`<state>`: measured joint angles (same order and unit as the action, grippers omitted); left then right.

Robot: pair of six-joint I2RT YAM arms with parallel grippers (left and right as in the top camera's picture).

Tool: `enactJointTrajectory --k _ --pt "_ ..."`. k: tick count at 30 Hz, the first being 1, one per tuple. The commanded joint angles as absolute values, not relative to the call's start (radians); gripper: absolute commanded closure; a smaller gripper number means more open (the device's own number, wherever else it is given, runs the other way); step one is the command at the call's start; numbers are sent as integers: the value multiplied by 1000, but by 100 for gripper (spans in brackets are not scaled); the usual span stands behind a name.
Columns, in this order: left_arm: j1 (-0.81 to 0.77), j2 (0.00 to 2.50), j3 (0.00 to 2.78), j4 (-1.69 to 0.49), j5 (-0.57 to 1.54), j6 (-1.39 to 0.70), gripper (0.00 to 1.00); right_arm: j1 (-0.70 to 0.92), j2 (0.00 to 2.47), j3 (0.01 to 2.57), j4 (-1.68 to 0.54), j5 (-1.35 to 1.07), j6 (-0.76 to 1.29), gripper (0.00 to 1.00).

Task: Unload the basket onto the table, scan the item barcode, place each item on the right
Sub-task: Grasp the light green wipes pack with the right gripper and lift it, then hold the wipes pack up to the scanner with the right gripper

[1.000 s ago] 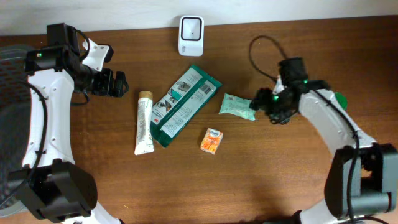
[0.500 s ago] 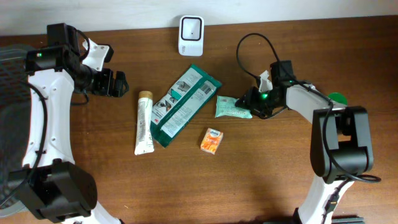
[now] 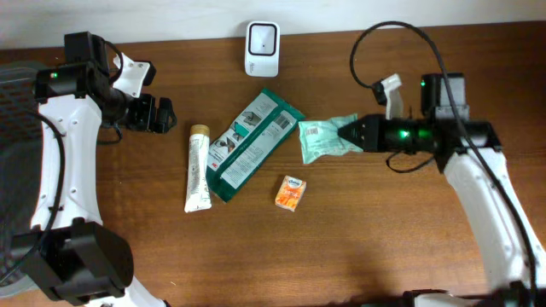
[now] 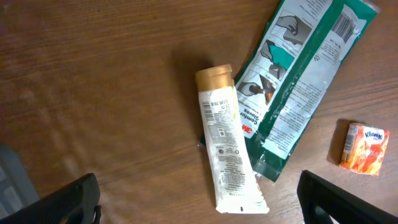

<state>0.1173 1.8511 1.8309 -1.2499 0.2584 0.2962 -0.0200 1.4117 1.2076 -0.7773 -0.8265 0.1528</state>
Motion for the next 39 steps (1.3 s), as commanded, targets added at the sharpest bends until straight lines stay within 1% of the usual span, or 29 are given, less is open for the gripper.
enactJointTrajectory --k 1,4,7,9,12,14,16,18,19,22,26,29,30,31,32,33,39 --pt "122 1831 1843 -1251 273 308 1 -22 1288 1213 -836 -800 150 96" --pt "122 1831 1843 -1251 273 308 1 -20 1208 1221 -918 -754 150 96" --pt "122 1831 1843 -1251 273 308 1 -20 1208 1252 -966 -743 150 96" --pt "122 1831 1843 -1251 273 308 1 1 1214 1303 -1005 -639 150 96" --pt "122 1831 1843 -1251 273 308 1 119 1310 1496 -1106 -460 155 96" --pt "122 1831 1843 -1251 273 308 1 208 1441 1682 -1177 -353 154 96" --pt "122 1831 1843 -1251 273 308 1 290 1587 1835 -1174 -171 155 96" --pt "122 1831 1843 -1251 273 308 1 373 1715 1873 -1024 70 154 96" --pt "122 1831 1843 -1251 273 308 1 412 1787 1873 -902 202 110 96" --pt "122 1831 1843 -1251 273 308 1 458 1943 1873 -596 379 -102 96" --pt "122 1831 1843 -1251 273 308 1 458 2140 1872 -94 382 -529 96" --pt "122 1831 1843 -1251 273 308 1 458 2265 1872 224 382 -806 96" --pt "122 1831 1843 -1251 273 308 1 457 2329 1872 375 382 -933 96" --pt "122 1831 1843 -1251 273 308 1 455 2378 1872 488 373 -1016 96" --pt "122 1831 1843 -1251 273 308 1 453 2417 1872 558 347 -1063 96" --pt "122 1831 1843 -1251 273 308 1 451 2431 1872 583 333 -1066 96" --pt "122 1831 1843 -1251 273 308 1 442 2455 1872 607 311 -1065 96"
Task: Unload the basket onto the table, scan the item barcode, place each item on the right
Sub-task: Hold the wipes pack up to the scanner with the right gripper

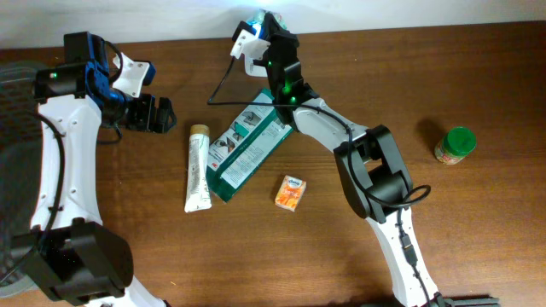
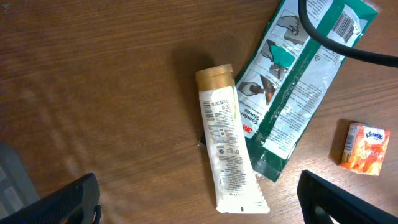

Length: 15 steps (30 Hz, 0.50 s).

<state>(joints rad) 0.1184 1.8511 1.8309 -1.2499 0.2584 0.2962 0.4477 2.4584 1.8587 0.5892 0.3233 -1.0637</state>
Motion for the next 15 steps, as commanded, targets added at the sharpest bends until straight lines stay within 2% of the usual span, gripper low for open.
enactJointTrajectory --k 1,7,8,9,12,15 --pt "122 1831 1843 -1251 273 308 1 439 2455 1872 607 313 -1065 96" --pt "122 1831 1843 -1251 273 308 1 433 2428 1872 601 326 -1038 96" --pt "122 1831 1843 -1251 273 308 1 433 2405 1872 599 344 -1009 96" --pt "122 1831 1843 -1251 273 308 1 434 2350 1872 579 386 -889 96" --pt "122 1831 1843 -1251 273 308 1 451 2207 1872 323 390 -796 96" --pt "122 1831 1843 -1251 273 308 1 457 1985 1872 -85 335 -402 96"
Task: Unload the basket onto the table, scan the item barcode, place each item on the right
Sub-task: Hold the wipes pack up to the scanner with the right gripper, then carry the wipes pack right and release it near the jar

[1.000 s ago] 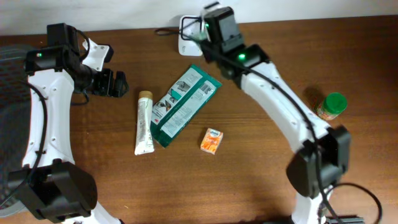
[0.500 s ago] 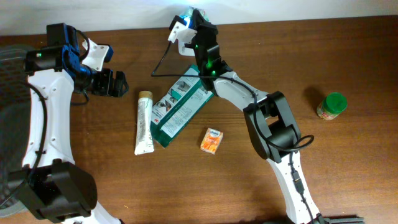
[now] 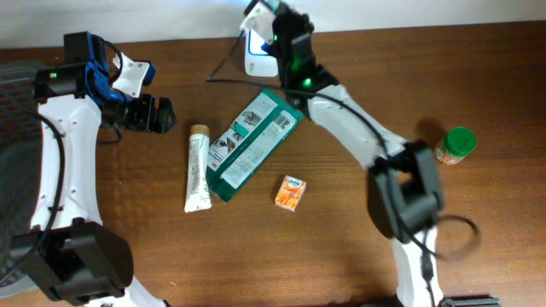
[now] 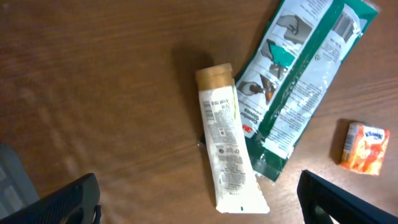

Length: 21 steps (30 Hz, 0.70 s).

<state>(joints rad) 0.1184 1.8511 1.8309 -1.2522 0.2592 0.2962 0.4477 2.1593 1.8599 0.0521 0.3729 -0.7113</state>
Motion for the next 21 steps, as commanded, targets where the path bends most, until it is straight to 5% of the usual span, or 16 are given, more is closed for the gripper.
enactJointTrajectory --k 1,6,10,18,21 --pt "122 1831 1843 -1251 273 308 1 456 1927 1872 -193 306 -306 96" --pt "122 1831 1843 -1251 273 308 1 420 1658 1872 -860 243 88 96" --pt "122 1831 1843 -1251 273 308 1 227 1637 1826 -1351 175 294 96" --pt "122 1831 1843 -1251 273 308 1 -76 1657 1304 -1044 207 335 96" --pt "122 1831 1843 -1251 273 308 1 -110 1697 1287 -1017 239 342 96"
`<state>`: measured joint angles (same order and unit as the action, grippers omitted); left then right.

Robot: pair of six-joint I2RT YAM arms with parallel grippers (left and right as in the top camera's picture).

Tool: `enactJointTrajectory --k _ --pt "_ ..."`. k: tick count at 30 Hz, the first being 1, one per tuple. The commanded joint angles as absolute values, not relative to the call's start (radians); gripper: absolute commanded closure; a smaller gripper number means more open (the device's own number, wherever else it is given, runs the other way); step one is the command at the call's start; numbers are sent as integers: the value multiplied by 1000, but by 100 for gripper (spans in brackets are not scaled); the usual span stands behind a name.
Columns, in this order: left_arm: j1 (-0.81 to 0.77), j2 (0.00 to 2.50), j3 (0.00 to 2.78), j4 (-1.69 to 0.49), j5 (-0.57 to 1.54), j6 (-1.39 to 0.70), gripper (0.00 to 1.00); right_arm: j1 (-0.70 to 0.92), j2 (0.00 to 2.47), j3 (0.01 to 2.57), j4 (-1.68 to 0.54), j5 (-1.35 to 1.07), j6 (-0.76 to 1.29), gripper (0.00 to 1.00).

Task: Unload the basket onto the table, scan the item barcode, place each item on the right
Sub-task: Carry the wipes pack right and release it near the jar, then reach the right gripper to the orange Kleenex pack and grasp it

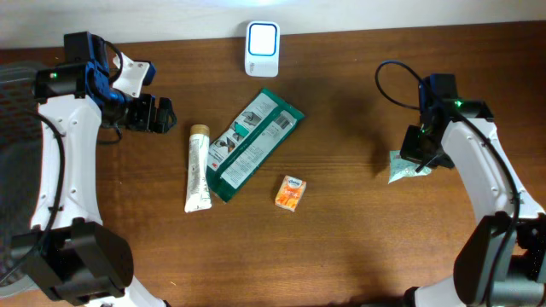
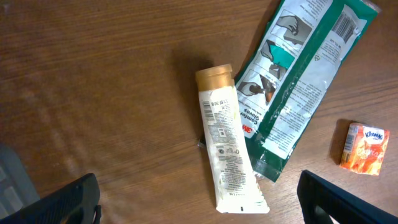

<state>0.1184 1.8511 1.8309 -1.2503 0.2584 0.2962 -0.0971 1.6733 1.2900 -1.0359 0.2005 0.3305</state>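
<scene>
The white barcode scanner stands at the table's back edge. A pale green pouch lies on the table at the right, and my right gripper points down onto its upper edge. The wrist hides its fingers. My left gripper hovers at the left, open and holding nothing. In the left wrist view the left gripper has its fingers wide apart above bare wood, just short of a white tube.
A white tube with a gold cap lies beside a dark green flat pack mid-table. A small orange packet sits in front of them. In the left wrist view the green pack and the orange packet also show.
My right arm was stretched to the scanner at the back and is now at the right, over the pale green pouch. A green-capped jar seen at the right no longer shows. The left arm is unchanged.
My right gripper first held the pale green pouch just right of the green pack. In the two later moments the arm reached to the scanner, no pouch showed, and a green-capped jar stood at the right. Now the pouch lies at the right under the gripper.
</scene>
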Motion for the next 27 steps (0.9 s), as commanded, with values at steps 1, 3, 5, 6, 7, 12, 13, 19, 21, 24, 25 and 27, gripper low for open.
enactJointTrajectory --k 1,3,5,6,7,12,13,19,21,24,25,27 --pt "122 1831 1843 -1251 273 308 1 -112 1705 1287 -1004 240 342 96" --pt "122 1831 1843 -1251 273 308 1 -112 1707 1287 -993 245 341 45" --pt "122 1831 1843 -1251 273 308 1 -112 1706 1304 -995 244 342 2" --pt "122 1831 1843 -1251 273 308 1 -112 1706 1331 -1015 223 342 2" --pt "122 1831 1843 -1251 273 308 1 -112 1706 1366 -1041 193 342 2" --pt "121 1831 1843 -1251 273 308 1 -16 1693 1653 -1330 -109 194 2" --pt "121 1831 1843 -1251 273 308 1 8 1673 1691 -1386 -129 194 2" --pt "121 1831 1843 -1251 273 308 1 75 1577 1653 -1450 -213 320 2" --pt "121 1831 1843 -1251 273 308 1 134 1577 1502 -1326 -237 428 2" --pt "121 1831 1843 -1251 273 308 1 225 1579 1254 -1030 -441 449 18" --pt "121 1831 1843 -1251 273 308 1 273 1579 1176 -900 -445 524 39" --pt "121 1831 1843 -1251 273 308 1 382 1583 1074 -585 -435 607 57"
